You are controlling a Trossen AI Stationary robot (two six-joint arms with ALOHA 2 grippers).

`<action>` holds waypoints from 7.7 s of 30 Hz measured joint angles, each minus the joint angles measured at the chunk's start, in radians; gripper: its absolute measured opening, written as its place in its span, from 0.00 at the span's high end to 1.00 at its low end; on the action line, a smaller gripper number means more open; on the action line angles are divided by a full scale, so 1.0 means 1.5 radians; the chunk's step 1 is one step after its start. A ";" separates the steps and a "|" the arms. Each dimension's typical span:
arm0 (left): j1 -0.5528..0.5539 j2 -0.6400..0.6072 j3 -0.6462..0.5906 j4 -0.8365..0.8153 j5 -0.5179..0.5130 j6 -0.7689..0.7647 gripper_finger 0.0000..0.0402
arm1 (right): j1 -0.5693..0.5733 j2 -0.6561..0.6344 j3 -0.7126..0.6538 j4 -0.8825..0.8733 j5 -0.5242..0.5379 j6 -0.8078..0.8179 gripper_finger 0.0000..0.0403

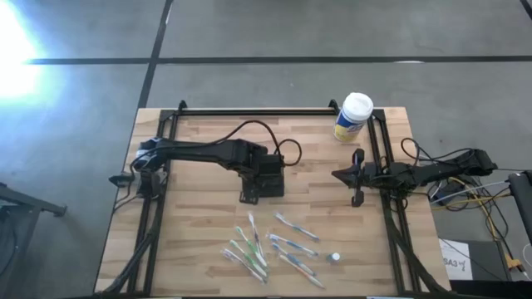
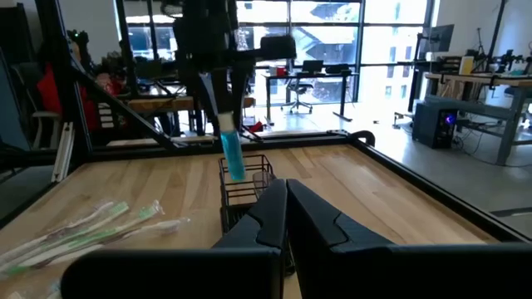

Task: Pick & Place toothbrushing station
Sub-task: Put the left blue mouthwash into the black mesh organizer, then adjust the black mesh organizer

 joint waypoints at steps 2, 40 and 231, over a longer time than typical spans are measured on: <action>0.000 -0.001 -0.014 0.022 0.012 0.002 0.76 | 0.000 0.000 0.000 0.000 0.000 -0.003 0.98; 0.024 -0.001 -0.165 0.191 0.053 0.009 0.76 | 0.000 0.000 0.000 0.002 0.000 -0.006 0.98; -0.128 -0.189 -0.809 0.845 -0.269 -0.601 0.99 | -0.027 0.919 0.347 0.224 -0.029 0.202 0.98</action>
